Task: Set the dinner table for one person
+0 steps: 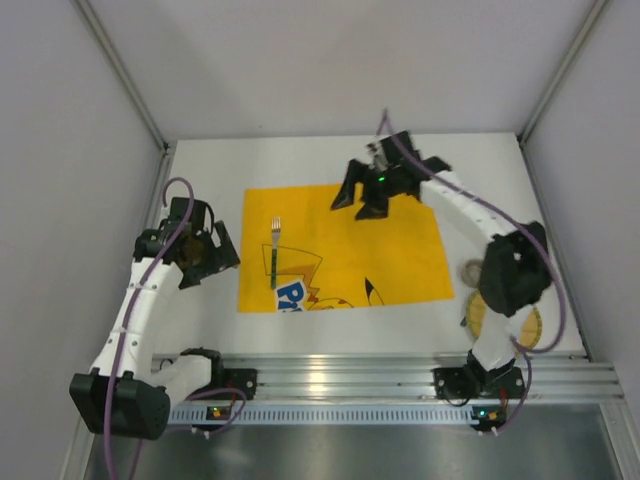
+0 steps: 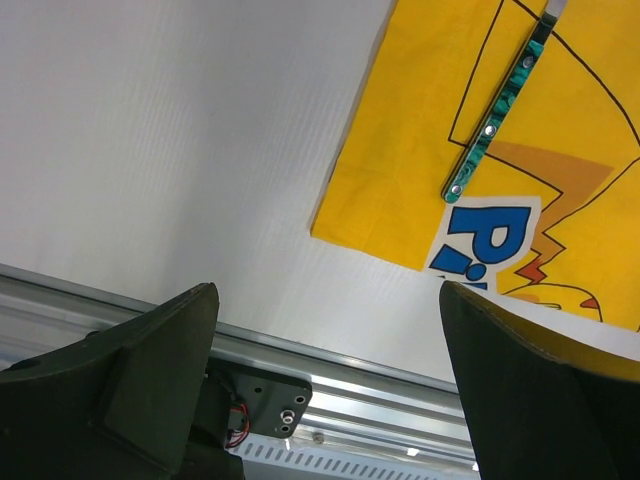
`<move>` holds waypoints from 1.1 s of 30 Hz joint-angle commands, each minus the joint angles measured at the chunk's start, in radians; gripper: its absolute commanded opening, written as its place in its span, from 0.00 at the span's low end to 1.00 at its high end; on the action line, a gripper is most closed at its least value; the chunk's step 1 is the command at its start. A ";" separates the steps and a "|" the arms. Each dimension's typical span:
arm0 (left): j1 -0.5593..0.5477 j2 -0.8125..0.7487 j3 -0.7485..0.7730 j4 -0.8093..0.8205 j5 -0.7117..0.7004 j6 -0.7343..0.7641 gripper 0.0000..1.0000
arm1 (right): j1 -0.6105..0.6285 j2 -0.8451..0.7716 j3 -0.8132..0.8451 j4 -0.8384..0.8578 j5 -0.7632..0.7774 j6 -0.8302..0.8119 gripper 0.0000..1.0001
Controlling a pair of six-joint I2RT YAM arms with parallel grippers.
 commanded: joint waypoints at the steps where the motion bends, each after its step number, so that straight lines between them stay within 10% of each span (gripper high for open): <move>1: -0.005 -0.007 -0.008 0.033 -0.009 0.022 0.97 | -0.269 -0.388 -0.178 -0.106 0.147 -0.144 0.80; 8: -0.005 -0.009 -0.064 0.076 0.029 0.025 0.97 | -0.873 -0.648 -0.488 -0.408 0.435 -0.256 0.82; 33: -0.005 -0.010 -0.077 0.104 0.019 0.038 0.98 | -0.945 -0.449 -0.726 -0.187 0.439 -0.225 0.30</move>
